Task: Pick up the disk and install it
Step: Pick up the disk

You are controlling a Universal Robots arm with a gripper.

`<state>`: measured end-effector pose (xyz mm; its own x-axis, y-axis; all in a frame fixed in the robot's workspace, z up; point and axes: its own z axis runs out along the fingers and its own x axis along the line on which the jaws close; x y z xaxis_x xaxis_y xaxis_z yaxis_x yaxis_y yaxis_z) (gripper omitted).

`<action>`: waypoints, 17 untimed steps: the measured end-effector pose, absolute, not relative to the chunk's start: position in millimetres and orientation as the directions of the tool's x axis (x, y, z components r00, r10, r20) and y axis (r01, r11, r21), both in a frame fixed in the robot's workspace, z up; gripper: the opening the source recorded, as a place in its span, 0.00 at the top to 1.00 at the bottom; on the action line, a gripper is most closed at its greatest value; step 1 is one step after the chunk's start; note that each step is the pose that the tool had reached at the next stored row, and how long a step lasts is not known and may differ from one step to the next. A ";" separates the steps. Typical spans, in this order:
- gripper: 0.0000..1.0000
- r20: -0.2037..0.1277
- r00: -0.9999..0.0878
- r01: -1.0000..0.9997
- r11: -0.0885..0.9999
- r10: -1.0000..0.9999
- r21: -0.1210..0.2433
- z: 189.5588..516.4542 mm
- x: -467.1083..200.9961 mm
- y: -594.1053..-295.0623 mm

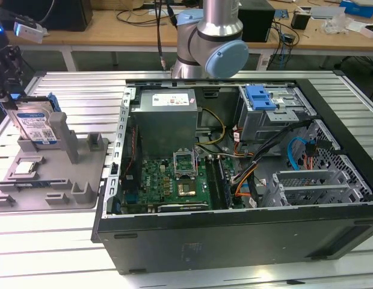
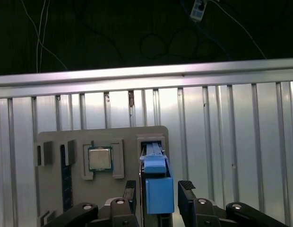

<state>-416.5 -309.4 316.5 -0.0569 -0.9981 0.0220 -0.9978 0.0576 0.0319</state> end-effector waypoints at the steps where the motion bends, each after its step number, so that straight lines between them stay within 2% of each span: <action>1: 0.52 0.022 -0.056 -0.998 0.057 -0.998 0.032 316.1 -416.5 -309.4; 13: 0.52 0.022 -0.041 -0.999 0.042 -0.999 0.022 304.5 -418.9 -309.4; 17: 0.52 0.021 -0.039 -0.999 0.039 -0.999 0.005 302.5 -422.0 -309.4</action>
<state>-422.0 -309.4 302.5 -0.0391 -0.9990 0.0208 -0.9992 0.0392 0.0048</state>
